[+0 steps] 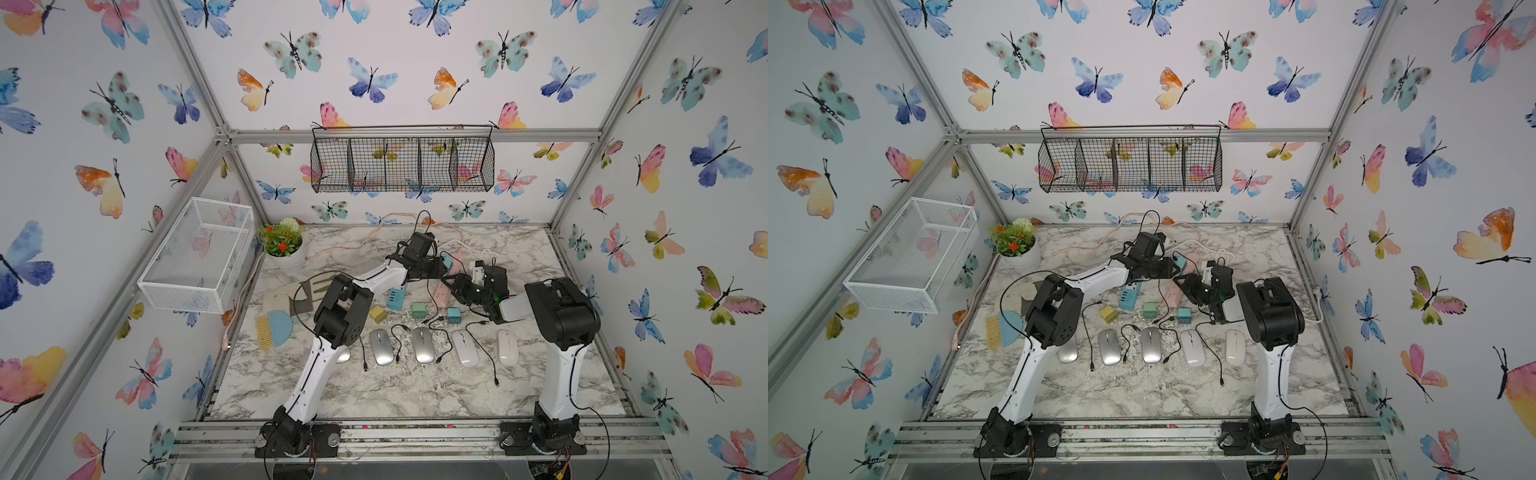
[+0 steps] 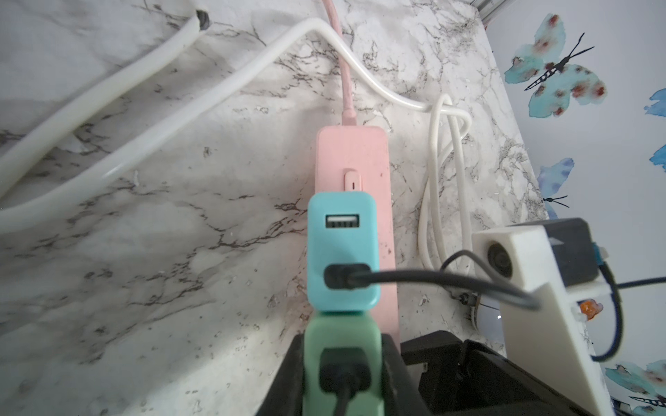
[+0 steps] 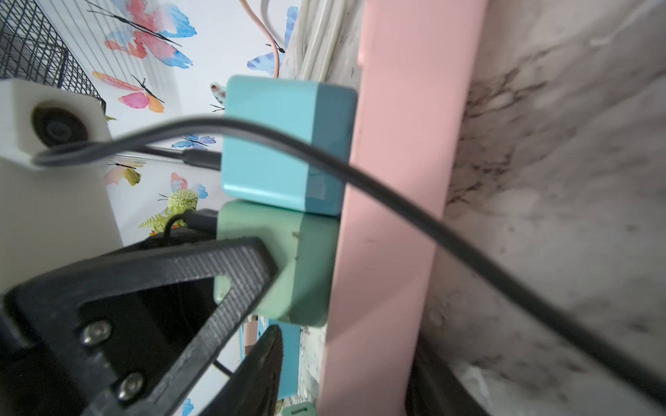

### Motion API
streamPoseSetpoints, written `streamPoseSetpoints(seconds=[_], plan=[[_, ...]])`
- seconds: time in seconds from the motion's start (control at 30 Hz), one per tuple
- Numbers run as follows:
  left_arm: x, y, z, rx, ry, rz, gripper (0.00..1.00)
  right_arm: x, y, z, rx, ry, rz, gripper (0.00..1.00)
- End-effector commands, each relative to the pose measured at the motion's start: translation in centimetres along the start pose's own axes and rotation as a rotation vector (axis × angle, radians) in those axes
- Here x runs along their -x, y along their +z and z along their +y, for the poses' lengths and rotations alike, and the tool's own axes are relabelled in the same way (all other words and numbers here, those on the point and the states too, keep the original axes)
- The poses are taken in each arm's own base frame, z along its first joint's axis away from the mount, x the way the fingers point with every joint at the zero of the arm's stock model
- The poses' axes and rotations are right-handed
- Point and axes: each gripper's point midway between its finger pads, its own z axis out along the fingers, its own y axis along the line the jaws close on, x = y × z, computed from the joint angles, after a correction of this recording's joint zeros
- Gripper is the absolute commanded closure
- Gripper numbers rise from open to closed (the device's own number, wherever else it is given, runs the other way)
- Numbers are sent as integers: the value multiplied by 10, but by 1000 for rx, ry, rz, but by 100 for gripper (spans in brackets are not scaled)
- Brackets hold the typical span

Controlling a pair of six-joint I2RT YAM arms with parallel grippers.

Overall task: Unplug the wireless mouse
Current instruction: Remove the plug from the socket.

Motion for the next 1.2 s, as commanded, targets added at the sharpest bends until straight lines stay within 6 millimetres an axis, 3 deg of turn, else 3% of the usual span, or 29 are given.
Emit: streamPoseSetpoints(seconds=[0.0, 0.3, 0.5, 0.63, 0.73, 0.93, 1.1, 1.17], plan=[[-24, 1, -3, -19, -22, 92, 100, -6, 6, -15, -46, 52, 16, 50], [-21, -2, -6, -24, 4, 88, 100, -6, 7, -26, -89, 91, 8, 62], [-3, -13, -11, -18, 33, 52, 100, -10, 3, -42, -149, 121, -9, 68], [11, -27, -37, -195, 25, 35, 100, -10, 0, -46, -167, 125, -25, 71], [18, -38, -40, -290, -26, 15, 100, -9, -1, -46, -171, 125, -32, 73], [29, -47, -16, -8, 117, -42, 100, -8, -3, -45, -171, 130, -41, 76], [25, -52, -23, -126, 55, -21, 100, -7, -3, -42, -156, 132, -51, 78], [30, -55, -19, -41, 95, -48, 100, -6, -3, -41, -153, 136, -53, 79]])
